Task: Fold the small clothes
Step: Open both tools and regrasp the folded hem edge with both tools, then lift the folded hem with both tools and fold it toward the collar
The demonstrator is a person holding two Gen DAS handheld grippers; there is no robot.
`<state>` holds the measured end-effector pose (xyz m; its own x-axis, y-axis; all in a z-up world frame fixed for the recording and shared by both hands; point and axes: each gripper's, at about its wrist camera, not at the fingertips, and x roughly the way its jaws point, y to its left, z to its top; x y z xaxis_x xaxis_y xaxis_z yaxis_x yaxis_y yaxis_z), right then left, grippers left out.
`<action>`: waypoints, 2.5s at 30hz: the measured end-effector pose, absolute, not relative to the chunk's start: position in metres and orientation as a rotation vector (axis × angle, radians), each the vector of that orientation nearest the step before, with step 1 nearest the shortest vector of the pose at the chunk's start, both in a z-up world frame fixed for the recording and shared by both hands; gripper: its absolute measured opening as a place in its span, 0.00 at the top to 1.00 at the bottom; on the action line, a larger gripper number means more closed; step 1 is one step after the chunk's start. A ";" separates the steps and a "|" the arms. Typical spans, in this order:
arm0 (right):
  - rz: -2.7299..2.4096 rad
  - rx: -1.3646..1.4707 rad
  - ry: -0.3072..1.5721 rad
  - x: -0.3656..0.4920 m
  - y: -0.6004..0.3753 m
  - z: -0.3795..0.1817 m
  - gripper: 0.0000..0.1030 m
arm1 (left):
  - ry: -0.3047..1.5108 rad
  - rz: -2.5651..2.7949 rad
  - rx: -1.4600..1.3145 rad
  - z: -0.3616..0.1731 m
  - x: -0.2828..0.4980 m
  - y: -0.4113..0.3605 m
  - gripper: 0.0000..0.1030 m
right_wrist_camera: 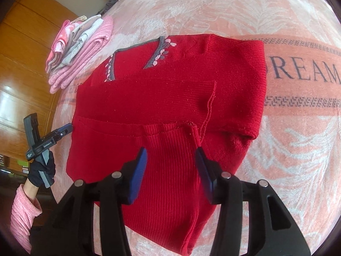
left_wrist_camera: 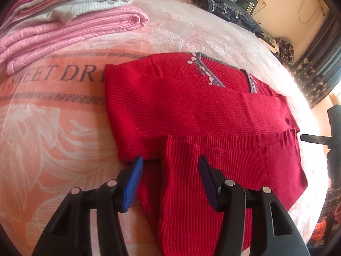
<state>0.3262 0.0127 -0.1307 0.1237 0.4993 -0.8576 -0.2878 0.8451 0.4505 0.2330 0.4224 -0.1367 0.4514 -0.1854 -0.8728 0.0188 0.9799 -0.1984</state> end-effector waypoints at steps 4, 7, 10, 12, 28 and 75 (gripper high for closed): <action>0.554 0.134 1.357 0.328 0.020 -0.143 0.54 | 1.114 -0.105 -0.150 -0.143 0.234 0.422 0.46; 0.524 0.098 1.367 0.329 0.021 -0.151 0.54 | 1.124 -0.100 -0.118 -0.147 0.236 0.418 0.45; 0.516 0.089 1.372 0.330 0.024 -0.159 0.53 | 1.136 -0.099 -0.095 -0.151 0.237 0.414 0.44; 0.517 0.065 1.358 0.329 0.028 -0.159 0.57 | 1.138 -0.096 -0.089 -0.154 0.238 0.413 0.44; 0.667 0.101 1.265 0.310 0.013 -0.124 0.94 | 1.031 -0.237 -0.130 -0.136 0.214 0.418 0.95; 0.607 0.171 0.979 0.365 -0.003 -0.019 0.97 | 0.673 -0.155 -0.307 -0.020 0.277 0.424 0.96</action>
